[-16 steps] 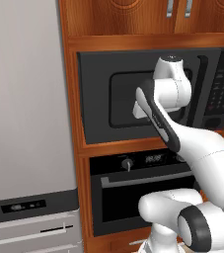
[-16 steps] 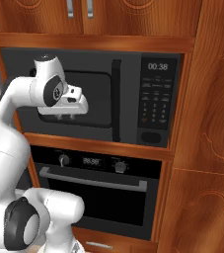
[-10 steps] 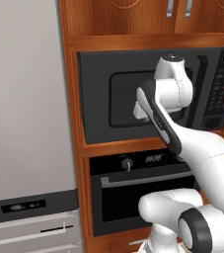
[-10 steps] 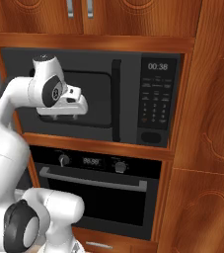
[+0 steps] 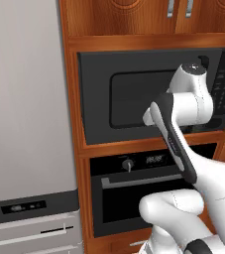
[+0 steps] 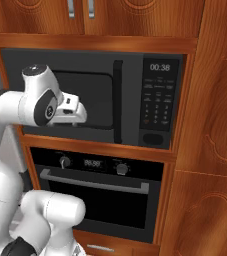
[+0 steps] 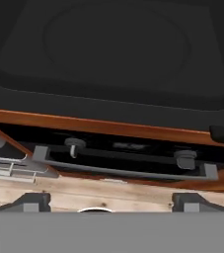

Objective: Take the baked cake out of the oven and place it on the plate for cooling. Then close the oven door.

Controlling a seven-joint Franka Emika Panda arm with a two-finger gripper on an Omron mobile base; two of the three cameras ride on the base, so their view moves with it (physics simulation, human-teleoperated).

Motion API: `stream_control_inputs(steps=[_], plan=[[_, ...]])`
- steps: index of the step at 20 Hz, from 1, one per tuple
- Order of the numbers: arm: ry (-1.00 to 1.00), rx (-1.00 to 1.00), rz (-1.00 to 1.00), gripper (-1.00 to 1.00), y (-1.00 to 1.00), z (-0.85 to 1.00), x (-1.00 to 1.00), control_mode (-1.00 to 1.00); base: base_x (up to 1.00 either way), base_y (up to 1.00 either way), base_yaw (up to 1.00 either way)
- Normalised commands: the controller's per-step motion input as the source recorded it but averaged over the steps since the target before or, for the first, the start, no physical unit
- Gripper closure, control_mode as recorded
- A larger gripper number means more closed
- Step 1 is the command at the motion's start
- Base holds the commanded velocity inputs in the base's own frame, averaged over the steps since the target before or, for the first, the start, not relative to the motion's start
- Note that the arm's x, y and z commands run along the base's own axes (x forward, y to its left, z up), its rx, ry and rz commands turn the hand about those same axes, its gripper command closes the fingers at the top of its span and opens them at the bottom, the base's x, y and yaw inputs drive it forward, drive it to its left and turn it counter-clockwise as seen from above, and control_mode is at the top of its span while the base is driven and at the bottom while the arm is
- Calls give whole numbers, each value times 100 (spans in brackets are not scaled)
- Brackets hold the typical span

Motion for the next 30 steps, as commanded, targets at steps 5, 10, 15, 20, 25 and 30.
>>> stream_control_inputs(steps=[5, 10, 15, 20, 25, 30], plan=[[-7, 0, 0, -100, -11, -3, -31, -100, 0, 0, 0], [-3, 0, 0, -100, -7, -5, -37, -100, 0, 0, 0], [0, 0, 0, -100, 0, -14, -22, -100, 0, 0, 0], [1, 0, 0, -100, 1, -16, -14, -100, 0, 0, 0], [0, 0, 0, -100, 0, 0, 0, -100, 0, 0, 0], [0, 0, 0, -100, 0, 0, 0, -100, 0, 0, 0]])
